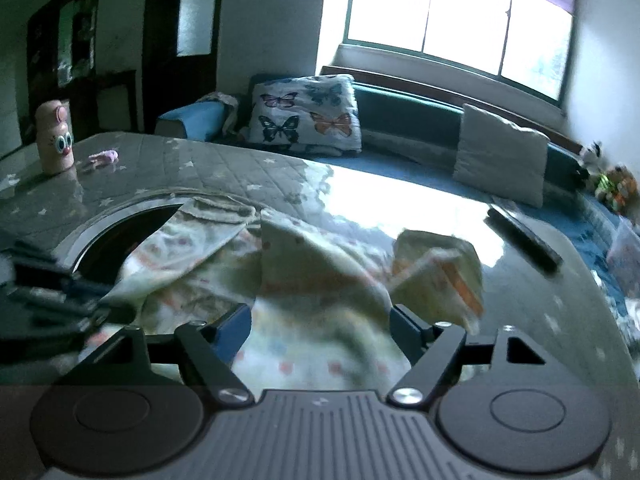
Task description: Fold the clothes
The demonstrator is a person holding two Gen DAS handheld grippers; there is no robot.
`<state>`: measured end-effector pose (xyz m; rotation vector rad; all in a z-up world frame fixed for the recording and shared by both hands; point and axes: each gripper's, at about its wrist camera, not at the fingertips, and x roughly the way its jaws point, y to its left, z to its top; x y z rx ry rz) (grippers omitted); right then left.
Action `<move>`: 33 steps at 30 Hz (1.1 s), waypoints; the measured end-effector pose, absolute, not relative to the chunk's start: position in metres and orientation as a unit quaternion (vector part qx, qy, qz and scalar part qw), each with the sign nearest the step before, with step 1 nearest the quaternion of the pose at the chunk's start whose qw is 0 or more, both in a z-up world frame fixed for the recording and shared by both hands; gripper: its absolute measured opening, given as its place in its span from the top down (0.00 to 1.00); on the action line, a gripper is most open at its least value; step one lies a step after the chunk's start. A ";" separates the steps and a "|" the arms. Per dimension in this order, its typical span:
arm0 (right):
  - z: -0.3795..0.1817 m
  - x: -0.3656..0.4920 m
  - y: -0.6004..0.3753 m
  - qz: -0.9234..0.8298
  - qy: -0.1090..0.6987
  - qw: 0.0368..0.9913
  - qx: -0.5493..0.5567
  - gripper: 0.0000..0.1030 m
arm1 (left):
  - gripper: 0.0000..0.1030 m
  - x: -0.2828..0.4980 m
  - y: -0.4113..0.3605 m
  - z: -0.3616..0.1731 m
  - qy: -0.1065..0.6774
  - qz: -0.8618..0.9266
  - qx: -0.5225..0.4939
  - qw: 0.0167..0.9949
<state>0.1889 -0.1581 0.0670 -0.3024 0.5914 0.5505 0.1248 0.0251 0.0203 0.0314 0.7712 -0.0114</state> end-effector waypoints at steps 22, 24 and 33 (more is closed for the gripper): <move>0.030 0.287 -0.077 0.277 0.308 0.887 -0.205 0.79 | 0.84 0.183 0.034 0.012 0.403 -0.019 0.029 0.914; 0.036 0.285 -0.089 0.266 0.302 0.895 -0.192 0.88 | 0.88 0.179 0.038 0.010 0.400 -0.017 0.027 0.916; 0.082 0.250 -0.184 0.201 0.255 0.937 -0.130 0.94 | 0.94 0.149 0.050 0.026 0.364 0.021 0.024 0.931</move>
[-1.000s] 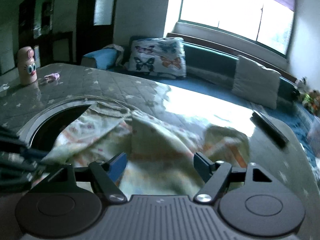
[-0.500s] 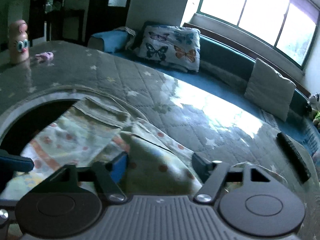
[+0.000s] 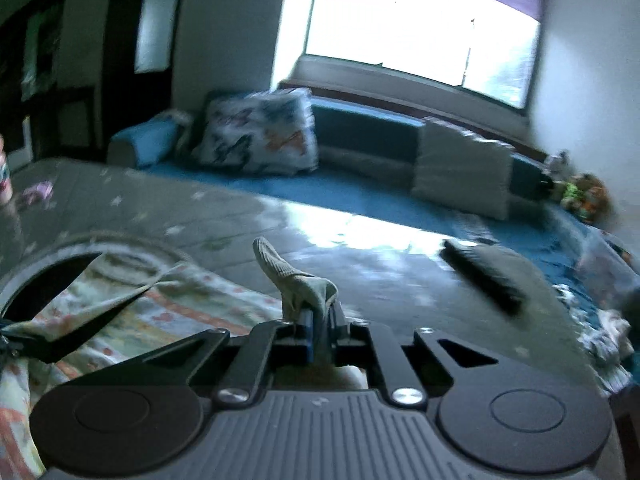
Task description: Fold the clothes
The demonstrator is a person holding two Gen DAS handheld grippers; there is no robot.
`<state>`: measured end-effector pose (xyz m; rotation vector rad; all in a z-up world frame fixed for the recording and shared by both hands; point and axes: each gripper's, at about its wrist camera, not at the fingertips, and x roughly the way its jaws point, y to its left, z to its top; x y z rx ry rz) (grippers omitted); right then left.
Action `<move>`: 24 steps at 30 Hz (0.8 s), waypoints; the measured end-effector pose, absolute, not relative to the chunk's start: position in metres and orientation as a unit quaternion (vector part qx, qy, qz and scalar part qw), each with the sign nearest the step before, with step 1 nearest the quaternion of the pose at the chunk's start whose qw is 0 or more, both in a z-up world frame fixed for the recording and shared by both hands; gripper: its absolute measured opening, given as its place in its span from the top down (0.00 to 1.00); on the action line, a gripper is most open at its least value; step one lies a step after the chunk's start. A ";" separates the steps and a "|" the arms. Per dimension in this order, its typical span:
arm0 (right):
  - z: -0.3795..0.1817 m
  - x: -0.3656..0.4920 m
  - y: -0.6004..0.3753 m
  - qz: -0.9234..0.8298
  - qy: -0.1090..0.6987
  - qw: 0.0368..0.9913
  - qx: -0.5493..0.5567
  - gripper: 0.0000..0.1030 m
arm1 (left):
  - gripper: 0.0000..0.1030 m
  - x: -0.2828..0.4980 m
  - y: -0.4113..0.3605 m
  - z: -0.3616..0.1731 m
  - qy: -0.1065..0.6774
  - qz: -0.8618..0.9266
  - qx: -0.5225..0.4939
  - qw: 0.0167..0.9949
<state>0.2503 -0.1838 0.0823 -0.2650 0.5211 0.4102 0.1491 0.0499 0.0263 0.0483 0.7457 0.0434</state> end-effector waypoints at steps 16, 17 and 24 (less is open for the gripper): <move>0.086 0.131 -0.346 0.067 0.254 0.964 -0.040 0.94 | 0.94 0.051 0.090 0.042 0.328 0.101 -0.004 0.939; 0.082 0.124 -0.352 0.061 0.259 0.963 -0.034 0.94 | 0.95 0.043 0.093 0.042 0.329 0.104 -0.005 0.939; 0.052 0.082 -0.381 0.035 0.295 0.955 0.008 0.94 | 0.94 -0.011 0.104 0.037 0.345 0.114 -0.007 0.932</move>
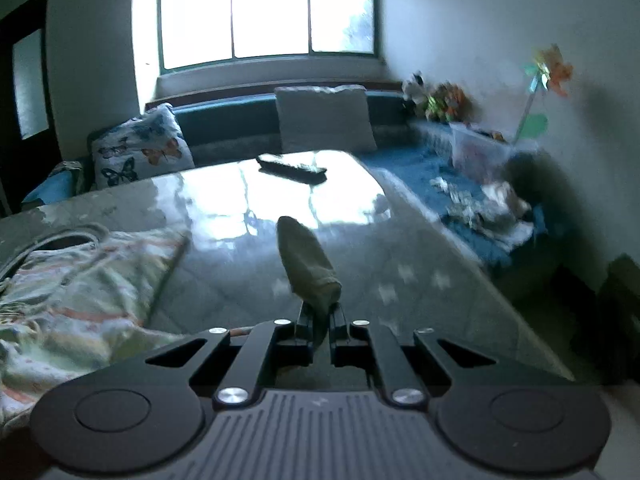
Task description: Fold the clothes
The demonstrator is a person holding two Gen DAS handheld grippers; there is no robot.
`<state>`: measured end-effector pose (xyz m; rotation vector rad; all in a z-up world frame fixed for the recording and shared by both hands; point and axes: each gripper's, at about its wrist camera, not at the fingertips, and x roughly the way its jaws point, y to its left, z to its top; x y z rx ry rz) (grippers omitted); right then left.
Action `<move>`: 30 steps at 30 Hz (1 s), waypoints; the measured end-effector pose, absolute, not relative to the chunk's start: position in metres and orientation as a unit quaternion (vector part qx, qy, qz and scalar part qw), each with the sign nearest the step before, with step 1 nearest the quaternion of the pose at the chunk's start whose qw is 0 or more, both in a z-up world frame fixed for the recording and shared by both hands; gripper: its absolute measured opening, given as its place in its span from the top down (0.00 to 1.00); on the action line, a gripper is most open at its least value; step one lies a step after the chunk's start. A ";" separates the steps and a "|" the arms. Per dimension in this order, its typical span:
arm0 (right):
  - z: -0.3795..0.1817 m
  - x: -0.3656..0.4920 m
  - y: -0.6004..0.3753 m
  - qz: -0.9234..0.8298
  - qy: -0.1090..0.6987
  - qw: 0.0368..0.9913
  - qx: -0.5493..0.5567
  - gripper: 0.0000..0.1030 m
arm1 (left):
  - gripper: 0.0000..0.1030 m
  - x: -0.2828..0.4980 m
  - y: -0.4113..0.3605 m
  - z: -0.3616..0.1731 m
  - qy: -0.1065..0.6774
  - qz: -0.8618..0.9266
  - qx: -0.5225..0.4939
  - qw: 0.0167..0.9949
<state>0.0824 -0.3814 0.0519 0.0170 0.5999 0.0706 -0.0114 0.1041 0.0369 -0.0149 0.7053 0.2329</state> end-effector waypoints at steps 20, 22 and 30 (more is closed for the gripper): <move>0.032 0.064 -0.383 0.024 0.317 0.948 0.008 0.71 | 0.64 -0.039 0.102 0.045 0.335 0.114 0.009 0.935; 0.022 0.073 -0.377 0.032 0.333 0.942 0.011 0.70 | 0.64 -0.037 0.103 0.049 0.330 0.115 0.012 0.937; 0.009 0.089 -0.379 0.023 0.343 0.939 0.011 0.68 | 0.64 0.005 0.095 0.049 0.341 0.096 0.036 0.934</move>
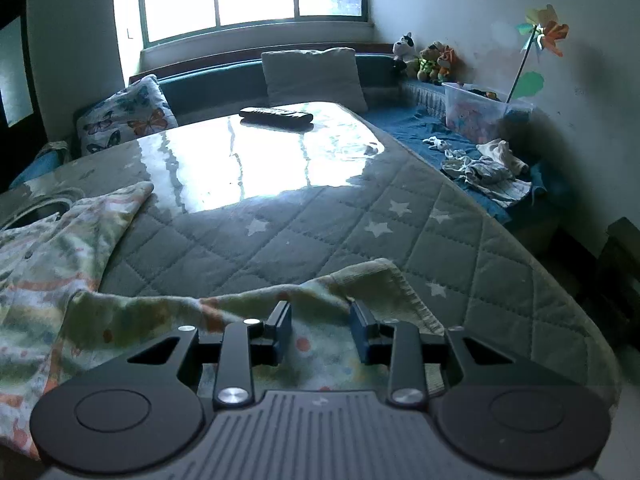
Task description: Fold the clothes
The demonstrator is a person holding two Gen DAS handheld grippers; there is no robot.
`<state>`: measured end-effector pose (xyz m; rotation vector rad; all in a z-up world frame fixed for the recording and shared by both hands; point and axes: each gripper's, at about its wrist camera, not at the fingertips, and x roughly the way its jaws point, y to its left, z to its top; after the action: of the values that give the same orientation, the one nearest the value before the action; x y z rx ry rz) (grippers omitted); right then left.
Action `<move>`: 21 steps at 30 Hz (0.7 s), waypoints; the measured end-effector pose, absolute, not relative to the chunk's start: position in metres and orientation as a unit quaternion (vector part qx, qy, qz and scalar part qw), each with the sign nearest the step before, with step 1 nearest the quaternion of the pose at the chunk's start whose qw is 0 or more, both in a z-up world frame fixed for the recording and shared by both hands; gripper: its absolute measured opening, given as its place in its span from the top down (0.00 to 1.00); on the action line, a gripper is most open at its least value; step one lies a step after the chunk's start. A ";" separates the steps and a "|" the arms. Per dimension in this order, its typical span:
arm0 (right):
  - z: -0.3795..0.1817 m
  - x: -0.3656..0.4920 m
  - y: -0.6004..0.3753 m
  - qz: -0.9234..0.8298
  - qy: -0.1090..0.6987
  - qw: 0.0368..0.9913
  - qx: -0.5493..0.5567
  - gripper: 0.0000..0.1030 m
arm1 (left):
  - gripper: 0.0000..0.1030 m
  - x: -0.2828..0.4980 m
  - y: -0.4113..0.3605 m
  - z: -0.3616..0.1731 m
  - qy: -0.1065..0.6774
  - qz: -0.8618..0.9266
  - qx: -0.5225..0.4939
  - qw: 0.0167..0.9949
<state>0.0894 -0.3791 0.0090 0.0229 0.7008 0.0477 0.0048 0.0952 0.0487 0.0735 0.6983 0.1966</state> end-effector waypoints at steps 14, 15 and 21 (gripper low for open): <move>0.009 0.094 -0.371 0.020 0.342 0.940 0.004 0.58 | 0.65 0.099 0.089 0.016 0.391 0.071 0.035 0.917; 0.009 0.094 -0.371 0.020 0.341 0.940 0.004 0.57 | 0.65 0.102 0.091 0.013 0.394 0.075 0.033 0.915; 0.009 0.095 -0.371 0.022 0.340 0.940 0.002 0.54 | 0.91 0.105 0.107 0.009 0.393 0.088 0.013 0.915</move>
<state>0.0952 -0.3707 0.0086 0.0042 0.6940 0.0446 0.1054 0.1070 0.0086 0.0274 0.8081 0.1806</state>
